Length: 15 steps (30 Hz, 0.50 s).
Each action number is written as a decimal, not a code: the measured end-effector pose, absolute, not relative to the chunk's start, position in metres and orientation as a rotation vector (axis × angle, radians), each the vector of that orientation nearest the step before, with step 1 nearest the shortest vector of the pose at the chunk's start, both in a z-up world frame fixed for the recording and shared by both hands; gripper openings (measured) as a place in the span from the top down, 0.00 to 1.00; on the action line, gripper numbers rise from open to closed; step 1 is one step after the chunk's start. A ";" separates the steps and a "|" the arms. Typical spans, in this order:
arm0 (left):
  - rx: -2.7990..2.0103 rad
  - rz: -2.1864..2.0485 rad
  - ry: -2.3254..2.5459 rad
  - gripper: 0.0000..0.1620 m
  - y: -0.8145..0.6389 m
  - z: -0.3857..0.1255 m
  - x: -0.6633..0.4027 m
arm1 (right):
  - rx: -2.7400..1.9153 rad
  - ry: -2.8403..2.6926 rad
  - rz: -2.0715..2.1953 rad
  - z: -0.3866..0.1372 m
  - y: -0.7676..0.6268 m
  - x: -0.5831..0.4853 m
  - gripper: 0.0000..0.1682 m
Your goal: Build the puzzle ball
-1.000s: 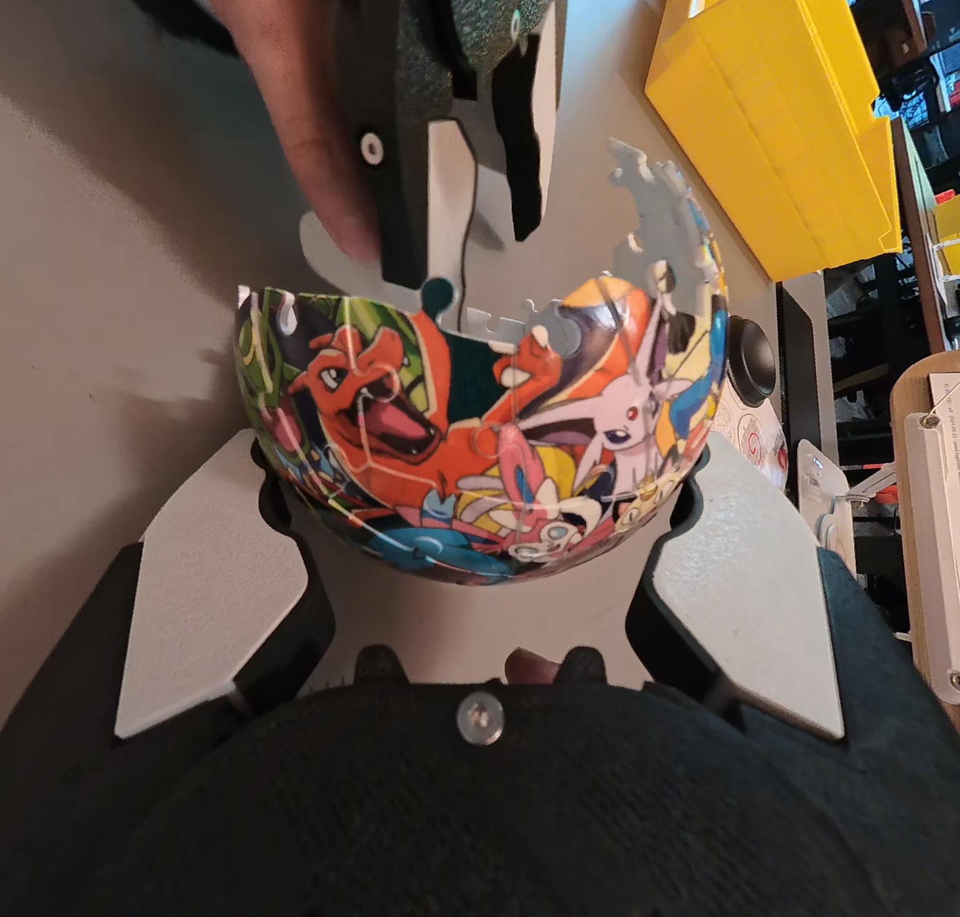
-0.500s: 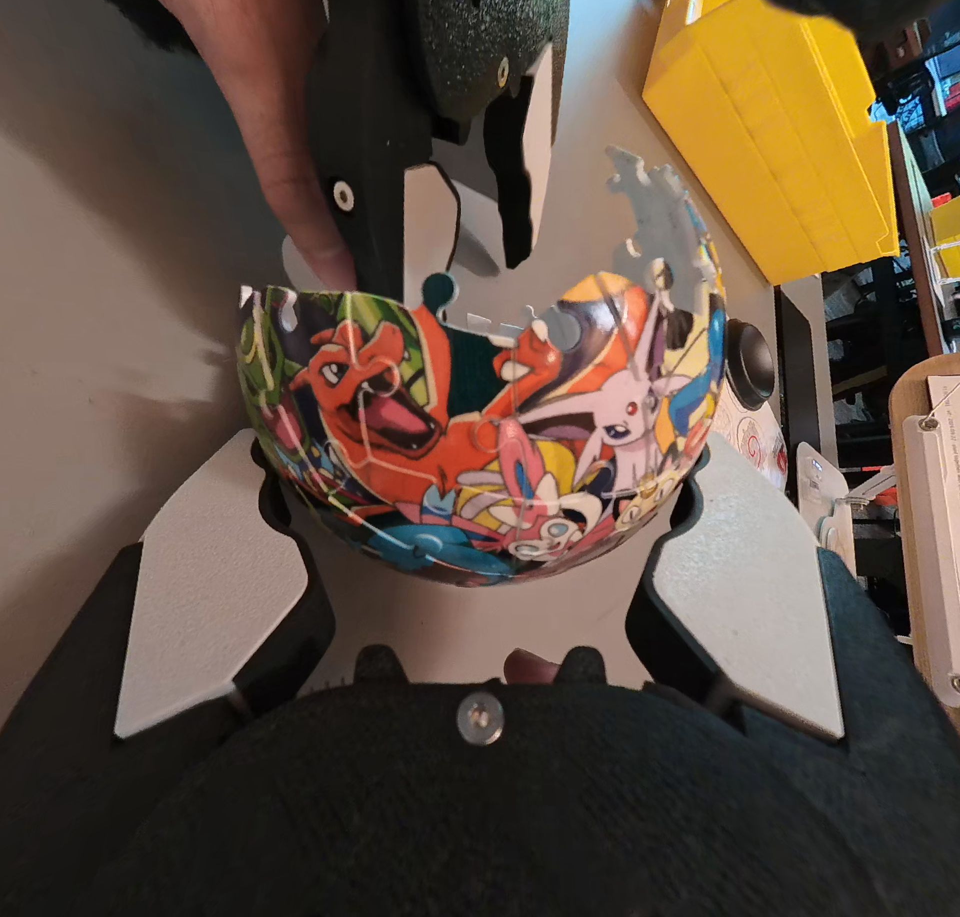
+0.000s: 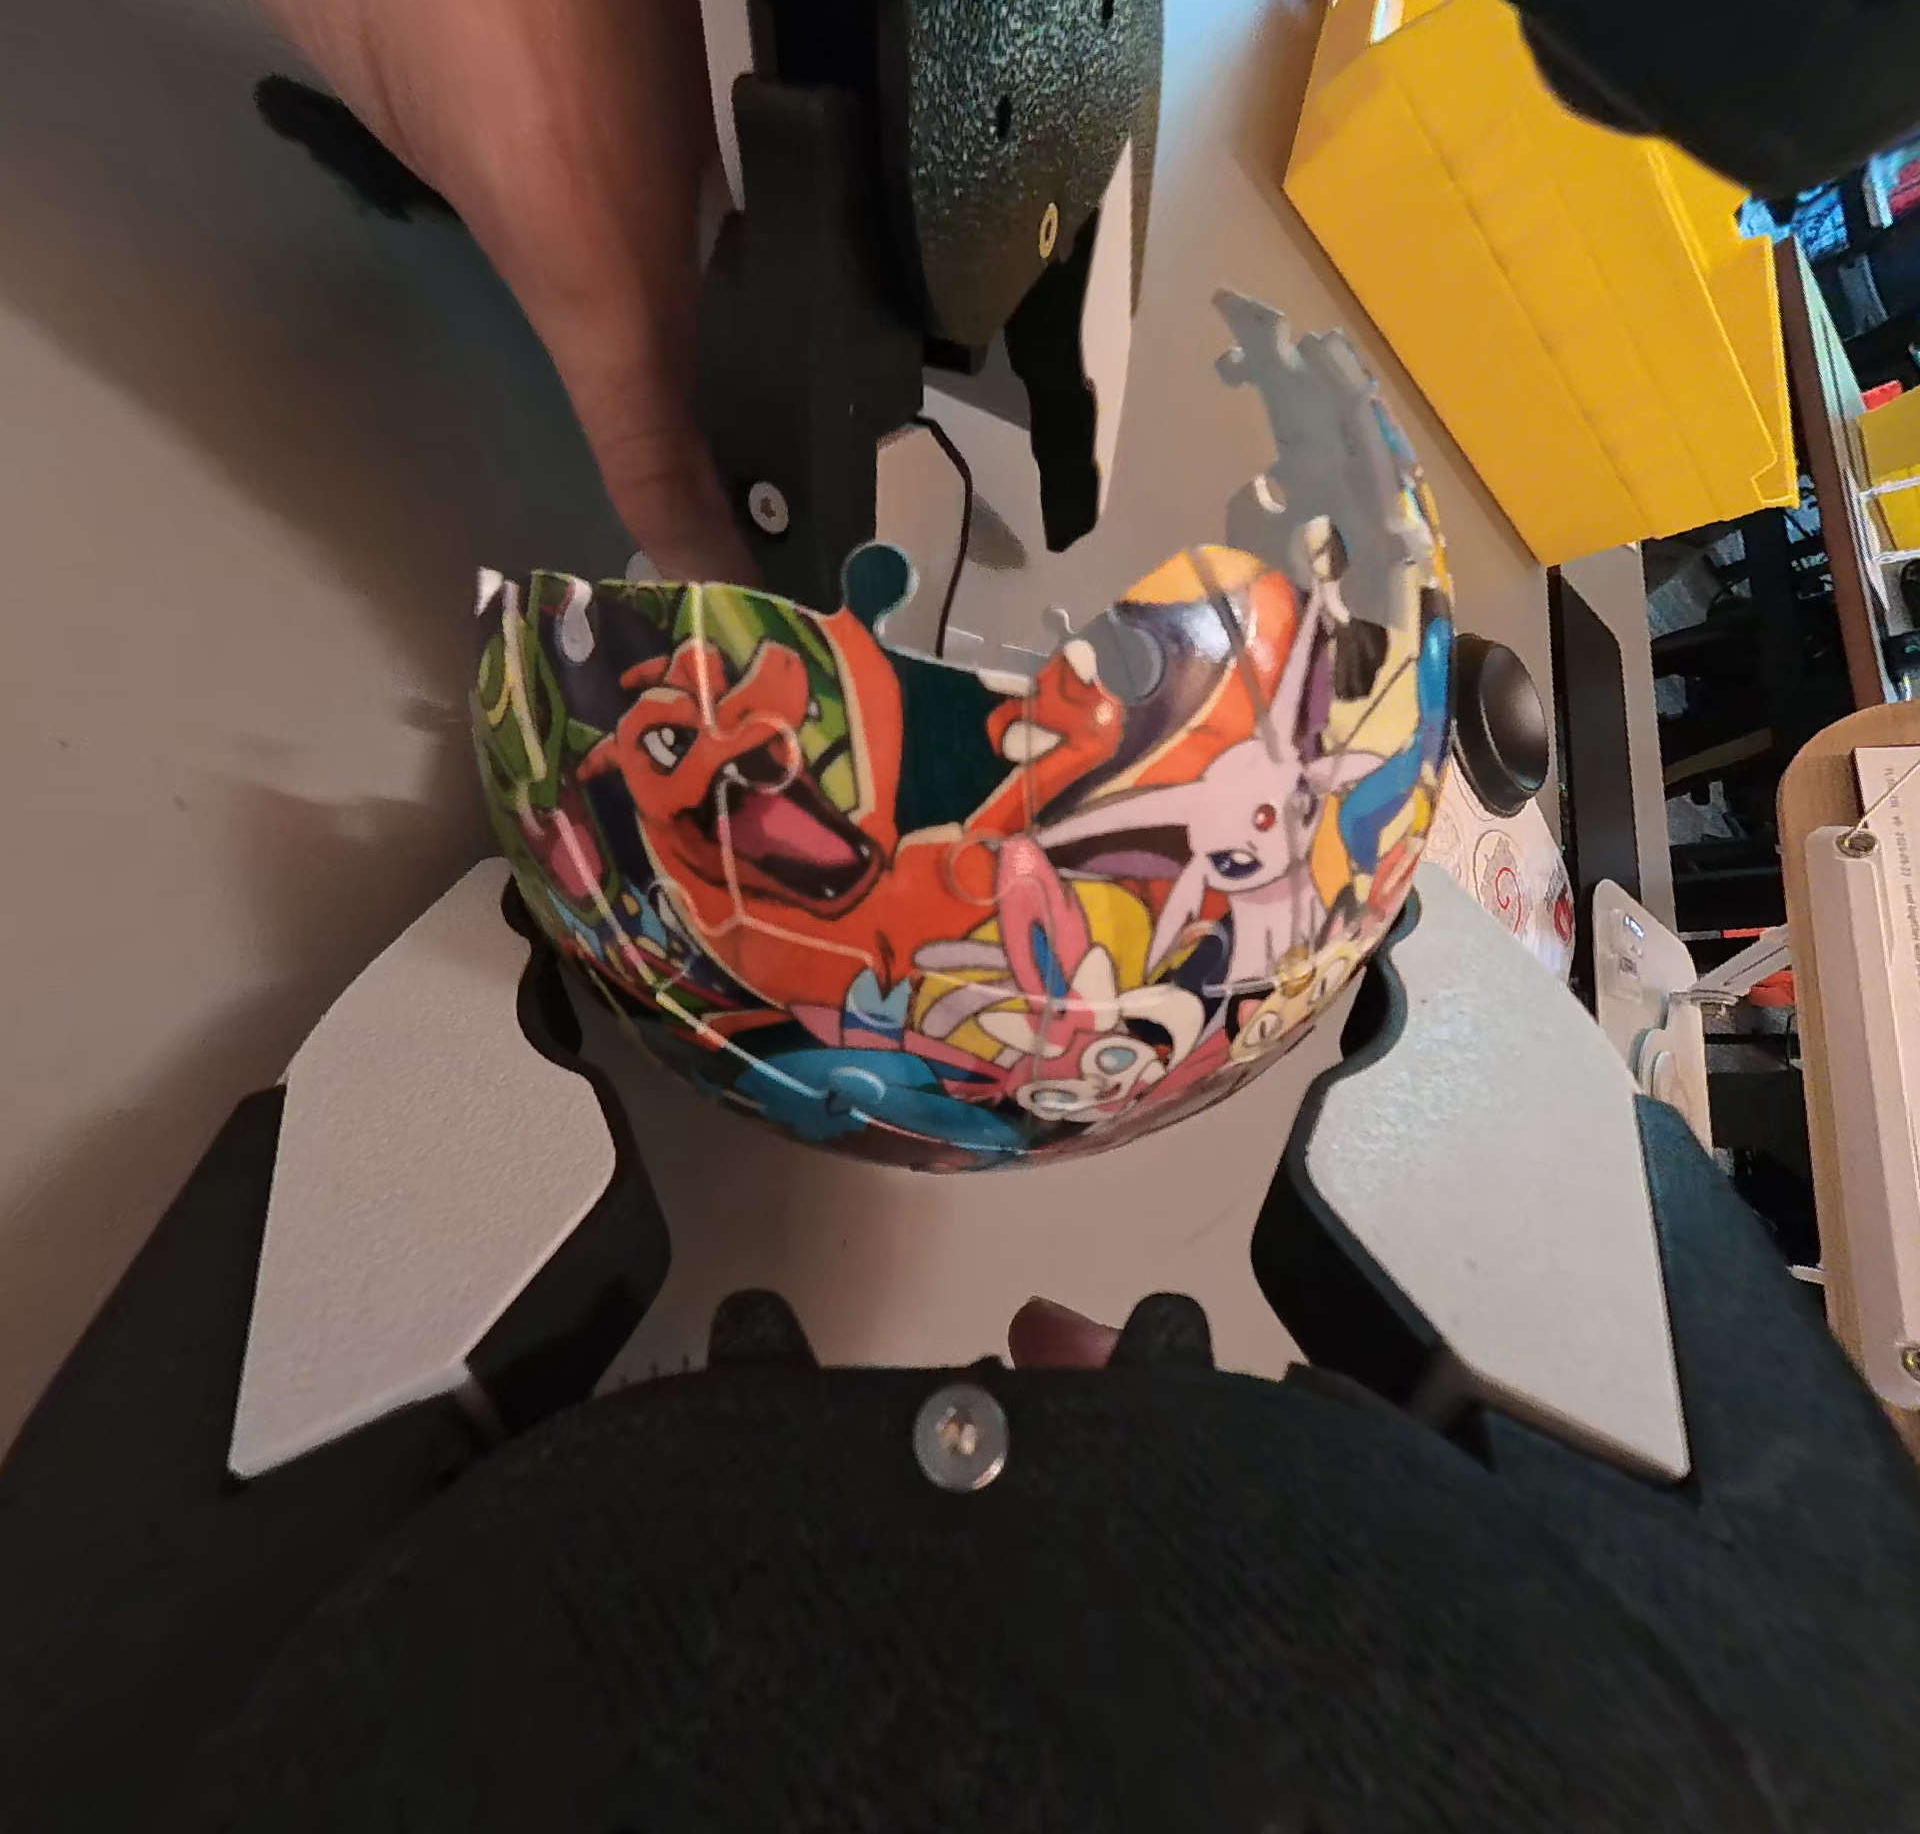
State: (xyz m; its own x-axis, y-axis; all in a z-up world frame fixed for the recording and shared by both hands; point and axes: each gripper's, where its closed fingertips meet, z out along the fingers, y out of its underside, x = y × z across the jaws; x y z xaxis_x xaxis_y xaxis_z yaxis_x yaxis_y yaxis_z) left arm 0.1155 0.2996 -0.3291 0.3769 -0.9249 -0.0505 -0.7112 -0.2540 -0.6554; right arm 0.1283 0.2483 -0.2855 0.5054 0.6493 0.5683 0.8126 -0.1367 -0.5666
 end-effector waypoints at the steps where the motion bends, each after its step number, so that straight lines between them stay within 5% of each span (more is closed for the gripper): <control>1: -2.057 -0.472 1.397 0.39 0.298 -0.330 0.114 | -1.857 -1.213 -0.230 -0.285 0.248 0.128 0.14; 15: -1.986 -0.523 1.590 0.41 0.285 -0.328 0.099 | -1.859 -1.215 -0.230 -0.286 0.248 0.128 0.14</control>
